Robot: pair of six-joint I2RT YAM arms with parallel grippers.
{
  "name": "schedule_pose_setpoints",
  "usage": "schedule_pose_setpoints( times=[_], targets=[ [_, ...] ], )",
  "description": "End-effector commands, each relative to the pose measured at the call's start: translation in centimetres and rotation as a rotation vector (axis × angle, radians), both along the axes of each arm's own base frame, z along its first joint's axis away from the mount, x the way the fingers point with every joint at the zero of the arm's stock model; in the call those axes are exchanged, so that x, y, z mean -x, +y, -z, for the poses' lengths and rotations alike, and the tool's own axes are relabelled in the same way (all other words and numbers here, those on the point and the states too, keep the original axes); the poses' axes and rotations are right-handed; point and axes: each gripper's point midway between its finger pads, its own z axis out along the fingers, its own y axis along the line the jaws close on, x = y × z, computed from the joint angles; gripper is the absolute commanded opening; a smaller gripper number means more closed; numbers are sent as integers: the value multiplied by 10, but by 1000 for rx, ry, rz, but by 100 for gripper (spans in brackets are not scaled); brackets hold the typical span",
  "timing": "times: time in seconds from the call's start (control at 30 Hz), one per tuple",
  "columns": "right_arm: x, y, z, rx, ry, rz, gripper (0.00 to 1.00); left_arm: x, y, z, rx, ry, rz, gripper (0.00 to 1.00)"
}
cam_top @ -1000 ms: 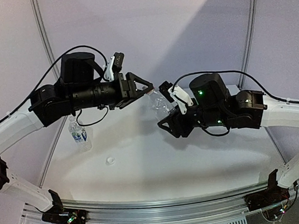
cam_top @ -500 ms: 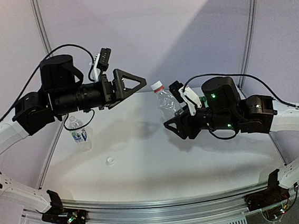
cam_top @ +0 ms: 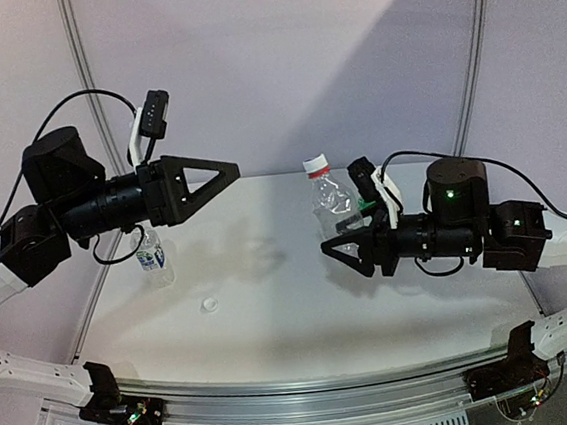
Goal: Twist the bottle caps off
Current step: Unscrew the bottle cap from the plastic bottle.
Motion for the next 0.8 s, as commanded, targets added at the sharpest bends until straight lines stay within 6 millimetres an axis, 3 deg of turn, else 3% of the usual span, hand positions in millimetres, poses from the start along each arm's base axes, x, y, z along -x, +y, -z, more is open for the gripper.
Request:
schedule_pose_setpoints(
  times=[0.0, 0.3, 0.77],
  targets=[
    [32, 12, -37, -173, -1, -194, 0, 13, -11, -10, 58, -115, 105, 99],
    [58, 26, -50, -247, 43, -364, 0, 17, -42, -15, 93, -162, 234, 92],
    [62, 31, -51, -250, 61, -399, 0, 9, -75, -19, 101, -165, 312, 79]
  ],
)
